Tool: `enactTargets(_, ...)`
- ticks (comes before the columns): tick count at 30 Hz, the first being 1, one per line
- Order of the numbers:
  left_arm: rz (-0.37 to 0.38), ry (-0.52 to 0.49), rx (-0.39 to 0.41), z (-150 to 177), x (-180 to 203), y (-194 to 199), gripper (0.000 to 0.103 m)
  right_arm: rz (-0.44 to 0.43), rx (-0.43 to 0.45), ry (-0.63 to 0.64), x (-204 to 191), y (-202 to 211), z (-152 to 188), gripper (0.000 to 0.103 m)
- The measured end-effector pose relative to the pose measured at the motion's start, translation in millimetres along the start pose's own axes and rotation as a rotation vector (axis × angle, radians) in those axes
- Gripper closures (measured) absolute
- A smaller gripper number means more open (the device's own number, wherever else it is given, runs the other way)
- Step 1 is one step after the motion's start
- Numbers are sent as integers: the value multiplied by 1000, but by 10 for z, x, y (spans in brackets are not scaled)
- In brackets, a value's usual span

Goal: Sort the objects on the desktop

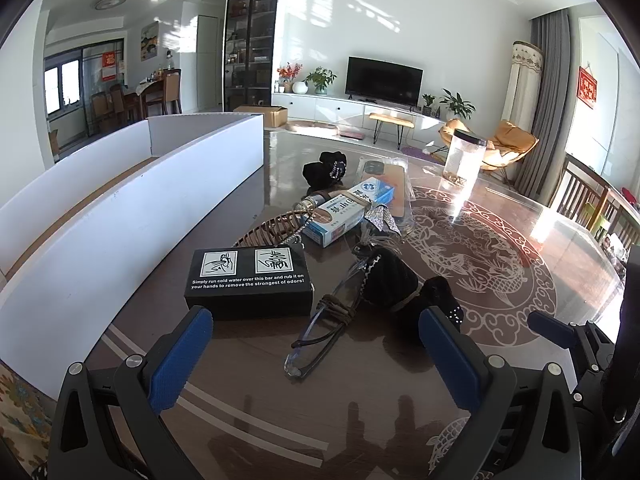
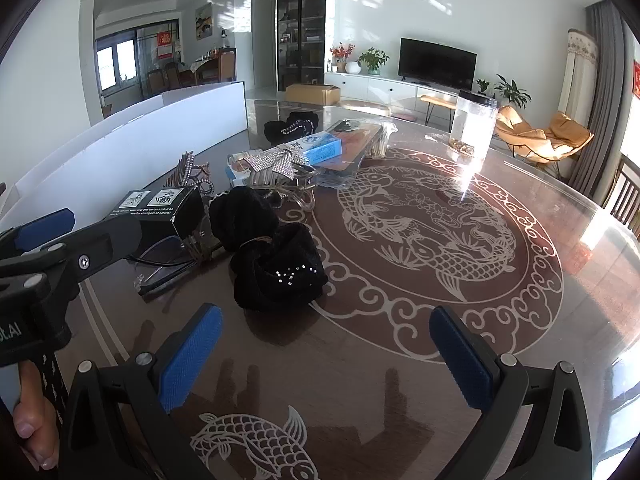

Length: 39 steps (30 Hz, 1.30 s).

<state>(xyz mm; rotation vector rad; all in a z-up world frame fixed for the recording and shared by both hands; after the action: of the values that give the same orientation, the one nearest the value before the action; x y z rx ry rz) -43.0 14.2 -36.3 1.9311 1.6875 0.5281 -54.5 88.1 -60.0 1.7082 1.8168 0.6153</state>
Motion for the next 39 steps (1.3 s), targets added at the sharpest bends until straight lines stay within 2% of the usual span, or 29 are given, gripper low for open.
enactTargets(6, 7, 3, 2, 4, 0, 11, 0, -2, -26, -5, 2, -47, 10, 0)
enactTargets(39, 21, 0, -11, 24, 36, -10, 0, 4, -48, -15, 16, -101, 18, 0)
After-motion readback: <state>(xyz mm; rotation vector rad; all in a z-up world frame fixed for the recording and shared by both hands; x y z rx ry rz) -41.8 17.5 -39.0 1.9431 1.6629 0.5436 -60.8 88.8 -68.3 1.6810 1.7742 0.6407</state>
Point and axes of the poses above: each gripper's, at about its wrist camera, not at the fingertips, and y roughly against the way its jaws point, x to its right, z to its underside, the point moved 6 cm from there along -y, roughly the way its jaws point, and after that the axes turned 9 degrees about -y, right-handed, at the moved point
